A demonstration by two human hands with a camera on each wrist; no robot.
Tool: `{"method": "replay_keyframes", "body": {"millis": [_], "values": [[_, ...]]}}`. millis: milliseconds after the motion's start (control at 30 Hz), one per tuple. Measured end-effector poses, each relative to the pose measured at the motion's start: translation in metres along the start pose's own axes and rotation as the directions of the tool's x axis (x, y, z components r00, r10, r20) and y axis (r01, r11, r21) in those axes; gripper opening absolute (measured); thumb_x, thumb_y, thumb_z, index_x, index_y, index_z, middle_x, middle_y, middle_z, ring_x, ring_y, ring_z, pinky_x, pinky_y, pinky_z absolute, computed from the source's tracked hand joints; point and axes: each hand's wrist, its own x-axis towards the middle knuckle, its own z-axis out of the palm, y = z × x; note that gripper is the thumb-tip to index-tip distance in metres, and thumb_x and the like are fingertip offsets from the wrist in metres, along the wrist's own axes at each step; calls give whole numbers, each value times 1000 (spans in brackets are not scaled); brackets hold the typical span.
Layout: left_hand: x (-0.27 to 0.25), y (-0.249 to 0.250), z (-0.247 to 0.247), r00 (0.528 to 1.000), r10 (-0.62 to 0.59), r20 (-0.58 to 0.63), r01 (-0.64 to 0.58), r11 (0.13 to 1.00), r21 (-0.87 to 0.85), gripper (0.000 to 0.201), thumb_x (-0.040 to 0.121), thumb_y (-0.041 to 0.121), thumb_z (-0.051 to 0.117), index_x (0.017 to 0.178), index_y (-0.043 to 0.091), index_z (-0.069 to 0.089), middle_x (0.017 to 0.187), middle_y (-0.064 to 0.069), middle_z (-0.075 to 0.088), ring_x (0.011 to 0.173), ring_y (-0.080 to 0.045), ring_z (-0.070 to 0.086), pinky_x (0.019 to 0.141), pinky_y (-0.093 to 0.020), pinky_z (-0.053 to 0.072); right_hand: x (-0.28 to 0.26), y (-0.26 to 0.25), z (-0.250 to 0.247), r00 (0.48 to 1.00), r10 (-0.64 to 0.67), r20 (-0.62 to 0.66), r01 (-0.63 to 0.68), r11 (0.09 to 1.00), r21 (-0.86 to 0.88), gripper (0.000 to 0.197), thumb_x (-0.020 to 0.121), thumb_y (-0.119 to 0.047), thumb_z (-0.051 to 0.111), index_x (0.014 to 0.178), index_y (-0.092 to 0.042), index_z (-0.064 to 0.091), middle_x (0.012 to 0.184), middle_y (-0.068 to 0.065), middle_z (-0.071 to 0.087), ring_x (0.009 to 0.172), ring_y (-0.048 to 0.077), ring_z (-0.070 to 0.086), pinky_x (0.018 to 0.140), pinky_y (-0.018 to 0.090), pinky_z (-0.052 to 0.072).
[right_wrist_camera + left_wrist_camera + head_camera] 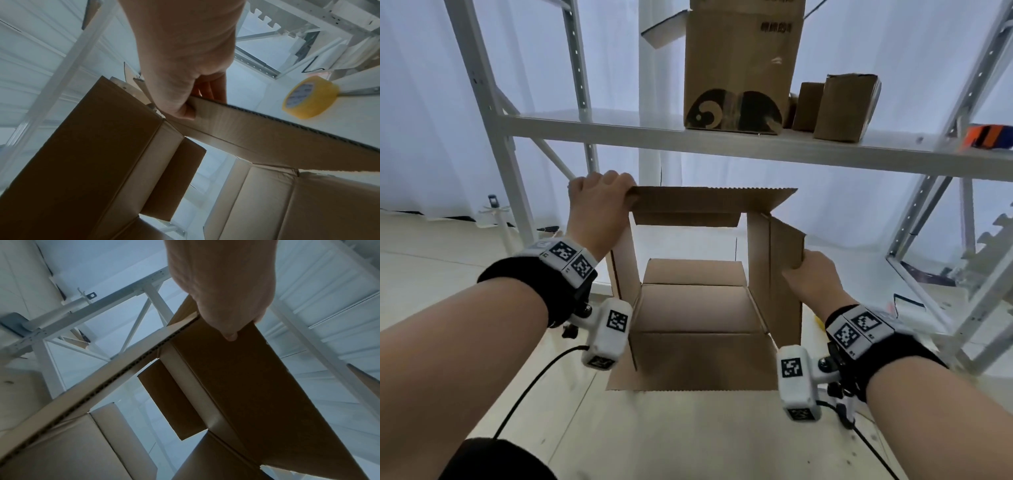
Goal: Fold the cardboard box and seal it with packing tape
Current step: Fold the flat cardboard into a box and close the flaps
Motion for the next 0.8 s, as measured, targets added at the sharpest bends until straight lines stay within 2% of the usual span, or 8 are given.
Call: {"method": "replay_keyframes", "body": {"millis": [33,100,200,267,400,533,700,800], "values": [[-3,-2,0,1000,6,-5,-6,1000,-10,20,98,19,45,102,11,63,94,-9,64,97,-34,55,92,-45,30,-4,0,3,1000,9,-29,-7,998,57,10,87,-11,50,93,-11,57,84,2,57,91,30,57,67,28,42],[-8,-2,-2,1000,29,-6,-29,999,-19,19,97,20,47,101,12,63,94,-8,65,96,-33,56,92,-44,30,-12,-4,6,989,17,-149,18,973,229,48,88,-17,55,135,-17,42,120,6,56,116,27,51,92,36,44],[-7,6,-7,997,76,7,-76,996,-46,18,97,22,47,102,12,61,98,-6,64,99,-30,54,95,-43,28,-10,-26,-4,904,-152,-400,249,948,201,69,89,-27,65,147,-20,28,148,6,34,137,21,31,112,37,28],[-5,14,-10,994,106,9,-104,991,-88,18,97,23,48,103,12,60,101,-6,63,101,-29,52,96,-42,26,-2,-41,-15,863,-272,-426,327,943,61,51,89,-21,64,136,-16,44,138,9,44,129,24,39,106,34,31],[-5,22,-7,997,66,-44,-72,986,-149,21,93,26,55,107,11,58,109,-8,58,109,-29,49,99,-40,23,12,-54,-34,893,-278,-354,272,960,-68,24,92,-21,60,113,-9,57,111,9,52,108,28,48,85,33,38],[-13,7,-1,986,-91,-137,43,947,-320,76,79,49,68,137,12,37,143,-13,34,136,-29,27,113,-44,15,21,-53,-41,908,-222,-357,243,970,15,28,93,-17,60,117,-6,53,117,13,49,111,29,48,86,29,35],[-46,-21,22,918,-264,297,397,626,-671,81,85,51,42,150,17,7,155,-13,19,138,-29,31,112,-45,27,27,-46,-39,886,-160,-435,261,948,183,30,91,-10,60,117,-6,47,120,16,46,110,27,45,91,26,32],[-59,-29,50,869,-120,479,395,752,-528,95,80,45,61,151,28,0,159,-3,10,140,-26,27,112,-45,30,30,-48,-37,874,-146,-463,304,908,288,32,89,-12,64,114,-9,44,112,8,48,100,17,44,87,24,36]]}}
